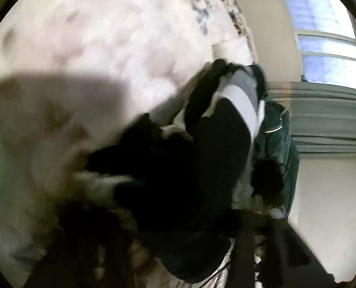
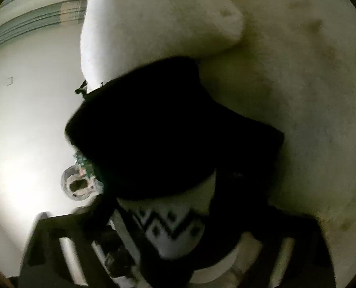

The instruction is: Fold small clothes

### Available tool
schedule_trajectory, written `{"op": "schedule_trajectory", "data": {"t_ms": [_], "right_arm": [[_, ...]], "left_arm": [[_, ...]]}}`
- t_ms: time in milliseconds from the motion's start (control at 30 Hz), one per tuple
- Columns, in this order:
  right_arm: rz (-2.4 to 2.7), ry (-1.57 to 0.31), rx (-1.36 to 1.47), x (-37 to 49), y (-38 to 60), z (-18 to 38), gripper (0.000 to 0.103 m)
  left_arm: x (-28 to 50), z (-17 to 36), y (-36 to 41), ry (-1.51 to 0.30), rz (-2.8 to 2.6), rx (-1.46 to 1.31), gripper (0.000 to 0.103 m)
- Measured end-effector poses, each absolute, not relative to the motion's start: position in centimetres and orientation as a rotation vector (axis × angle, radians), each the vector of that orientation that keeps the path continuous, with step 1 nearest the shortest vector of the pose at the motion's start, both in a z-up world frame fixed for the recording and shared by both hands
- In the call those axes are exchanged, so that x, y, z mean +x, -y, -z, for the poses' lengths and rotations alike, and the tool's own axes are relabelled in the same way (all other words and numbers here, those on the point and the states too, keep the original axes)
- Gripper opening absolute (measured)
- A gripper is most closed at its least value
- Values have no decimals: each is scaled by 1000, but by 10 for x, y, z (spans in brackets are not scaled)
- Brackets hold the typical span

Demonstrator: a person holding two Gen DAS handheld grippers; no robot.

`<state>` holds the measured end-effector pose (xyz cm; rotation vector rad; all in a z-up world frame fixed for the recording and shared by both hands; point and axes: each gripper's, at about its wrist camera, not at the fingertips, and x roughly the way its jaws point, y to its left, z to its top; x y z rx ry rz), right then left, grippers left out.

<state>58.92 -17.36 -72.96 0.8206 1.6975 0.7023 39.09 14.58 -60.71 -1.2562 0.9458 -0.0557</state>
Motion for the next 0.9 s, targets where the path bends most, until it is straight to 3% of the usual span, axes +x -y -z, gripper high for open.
{"op": "schedule_trajectory", "data": {"t_ms": [33, 100, 267, 433, 500, 567, 600, 633, 767, 900], "right_arm": [[-701, -1674, 825, 584, 176, 728, 50], [-683, -1618, 863, 569, 181, 722, 43], [-577, -1528, 994, 510, 195, 700, 37], [-400, -1462, 1156, 405, 204, 661, 37], [-317, -1441, 1164, 358, 202, 646, 37], [-250, -1438, 1137, 323, 198, 642, 37], [-225, -1464, 1139, 306, 194, 648, 37], [-202, -1505, 1137, 294, 192, 659, 38], [-108, -1644, 1152, 266, 200, 699, 57], [-127, -1718, 1034, 255, 229, 690, 69]], "left_arm": [[395, 598, -150, -946, 57, -1221, 25], [403, 584, -161, -950, 82, -1190, 24], [433, 529, -201, -953, 130, -1054, 21], [452, 506, -218, -1079, 265, -921, 21], [453, 518, -211, -1181, 317, -866, 24], [439, 540, -205, -1292, 316, -802, 38], [436, 553, -201, -1340, 309, -782, 45], [431, 563, -199, -1370, 299, -770, 60], [411, 575, -195, -1360, 274, -774, 64], [391, 536, -203, -1273, 211, -730, 65]]}}
